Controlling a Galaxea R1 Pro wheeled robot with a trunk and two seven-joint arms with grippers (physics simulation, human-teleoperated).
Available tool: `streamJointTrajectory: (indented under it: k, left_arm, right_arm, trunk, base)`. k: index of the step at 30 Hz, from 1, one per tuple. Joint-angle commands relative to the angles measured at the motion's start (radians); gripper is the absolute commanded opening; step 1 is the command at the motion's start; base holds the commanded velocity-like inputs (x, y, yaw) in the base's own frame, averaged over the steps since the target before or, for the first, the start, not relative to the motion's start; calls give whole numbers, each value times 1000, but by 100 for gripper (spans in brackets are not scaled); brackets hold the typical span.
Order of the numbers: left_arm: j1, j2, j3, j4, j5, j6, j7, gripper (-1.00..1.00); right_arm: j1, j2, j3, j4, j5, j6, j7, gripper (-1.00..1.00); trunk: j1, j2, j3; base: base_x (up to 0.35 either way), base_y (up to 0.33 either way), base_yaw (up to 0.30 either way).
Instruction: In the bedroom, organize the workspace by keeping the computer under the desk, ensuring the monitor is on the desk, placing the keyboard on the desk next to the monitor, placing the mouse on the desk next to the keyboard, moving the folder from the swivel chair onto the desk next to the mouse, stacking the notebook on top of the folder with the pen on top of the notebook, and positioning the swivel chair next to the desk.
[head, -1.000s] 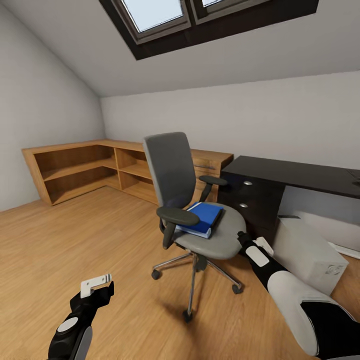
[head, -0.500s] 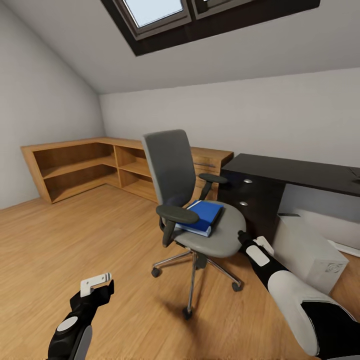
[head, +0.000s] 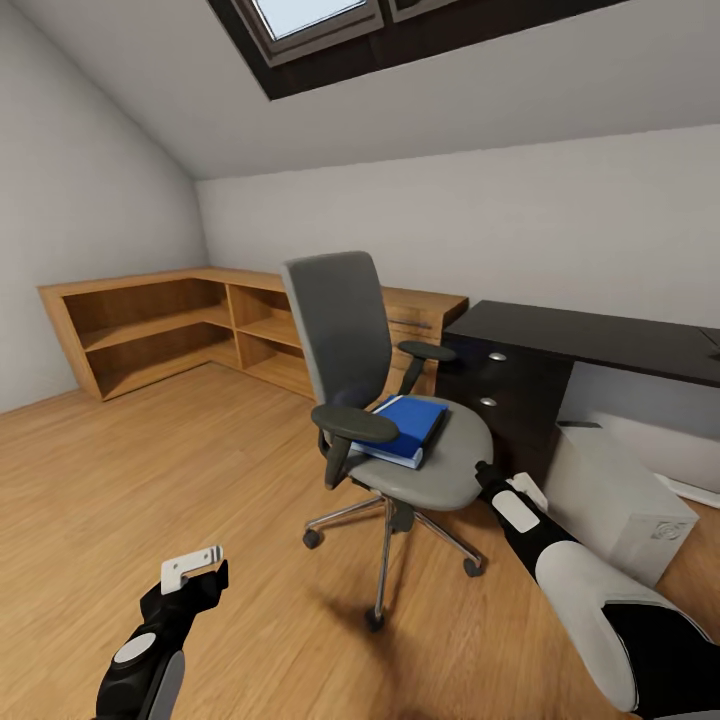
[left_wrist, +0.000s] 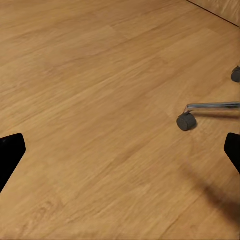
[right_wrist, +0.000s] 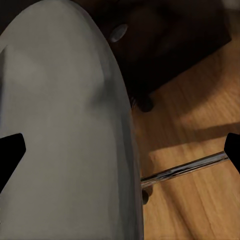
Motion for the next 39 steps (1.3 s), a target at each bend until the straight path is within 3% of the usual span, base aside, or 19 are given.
streamJointTrajectory:
  k: [1, 15, 39]
  left_arm:
    - [0, 0, 0, -1, 10, 3, 6, 100]
    - [0, 1, 0, 2, 8, 3, 5, 100]
    - [0, 1, -1, 3, 6, 3, 5, 100]
  right_arm:
    - [0, 0, -1, -1, -5, -2, -2, 100]
    - [0, 0, 0, -1, -5, -2, -2, 100]
    - [0, 0, 0, -1, -5, -5, -2, 100]
  trunk:
    - [0, 0, -1]
    - [0, 0, -1]
    - [0, 0, -1]
  base:
    - [0, 0, 26]
    - [145, 0, 121]
    - [4, 0, 150]
